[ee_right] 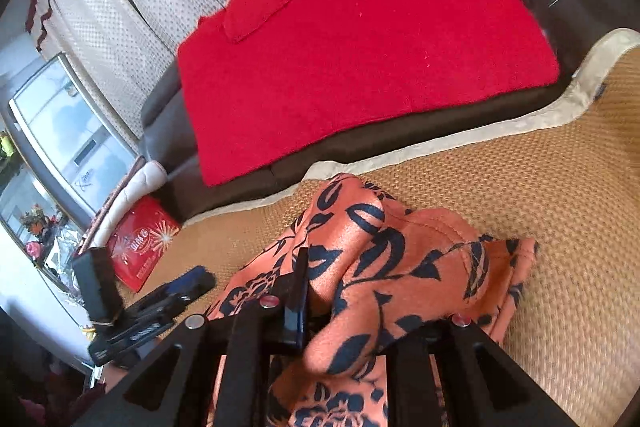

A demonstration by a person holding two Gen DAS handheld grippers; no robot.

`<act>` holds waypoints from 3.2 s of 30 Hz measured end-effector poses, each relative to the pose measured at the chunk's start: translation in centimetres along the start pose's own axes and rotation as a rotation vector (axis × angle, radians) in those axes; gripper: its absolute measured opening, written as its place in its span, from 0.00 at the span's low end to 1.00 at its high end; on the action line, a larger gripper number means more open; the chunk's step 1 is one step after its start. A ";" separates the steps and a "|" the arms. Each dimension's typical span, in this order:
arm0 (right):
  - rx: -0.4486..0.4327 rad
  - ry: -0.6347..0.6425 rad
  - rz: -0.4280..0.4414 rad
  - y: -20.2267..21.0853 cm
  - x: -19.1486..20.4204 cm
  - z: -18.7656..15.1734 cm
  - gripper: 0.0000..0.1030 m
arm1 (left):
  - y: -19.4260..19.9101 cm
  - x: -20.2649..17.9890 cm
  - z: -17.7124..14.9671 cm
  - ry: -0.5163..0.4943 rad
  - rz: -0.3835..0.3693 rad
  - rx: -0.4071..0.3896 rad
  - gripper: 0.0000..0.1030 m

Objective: Fold small clothes

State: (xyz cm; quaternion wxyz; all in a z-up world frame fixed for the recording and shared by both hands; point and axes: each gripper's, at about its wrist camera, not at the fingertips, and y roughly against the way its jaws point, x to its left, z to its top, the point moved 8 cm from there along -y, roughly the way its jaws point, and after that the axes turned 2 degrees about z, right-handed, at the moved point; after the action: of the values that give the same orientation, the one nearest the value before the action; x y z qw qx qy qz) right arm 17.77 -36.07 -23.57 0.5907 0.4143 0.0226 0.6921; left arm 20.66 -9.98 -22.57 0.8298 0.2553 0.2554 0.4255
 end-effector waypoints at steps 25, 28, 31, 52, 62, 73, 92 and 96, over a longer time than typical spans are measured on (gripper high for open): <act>0.264 -0.331 -0.262 4.5 -9.4 -9.7 0.27 | -1.6 -8.0 -4.0 -0.345 -0.018 0.076 0.51; 0.269 -0.317 -0.277 2.1 -8.8 -9.2 0.27 | -1.7 -7.9 -4.3 -0.345 0.010 0.083 0.51; 0.273 -0.259 -0.289 0.1 -7.5 -7.6 0.28 | -1.6 -7.2 -4.2 -0.334 0.054 0.088 0.51; 0.263 -0.204 -0.034 -6.7 -1.6 -1.8 0.81 | -0.3 2.8 0.0 -0.022 0.145 0.043 0.71; 0.256 -0.284 0.122 -6.5 -2.0 -2.7 0.85 | -4.1 6.7 -3.1 0.314 -0.122 0.255 0.74; 0.176 0.139 0.135 -2.5 6.6 -3.8 0.46 | -5.0 4.0 -3.3 0.143 -0.030 0.248 0.74; 0.259 -0.032 0.029 -9.1 3.0 -0.8 0.31 | -6.0 2.2 -2.8 0.100 -0.006 0.228 0.76; 0.306 -0.149 0.004 -13.3 -1.5 -2.4 0.25 | -5.7 1.3 -2.9 0.070 0.016 0.226 0.76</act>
State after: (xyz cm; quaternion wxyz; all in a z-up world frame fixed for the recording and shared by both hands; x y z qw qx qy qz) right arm 26.91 -32.23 -32.89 0.5194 0.5498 0.0831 0.6489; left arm 22.77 -11.22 -28.65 0.7829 0.3343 0.3285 0.4091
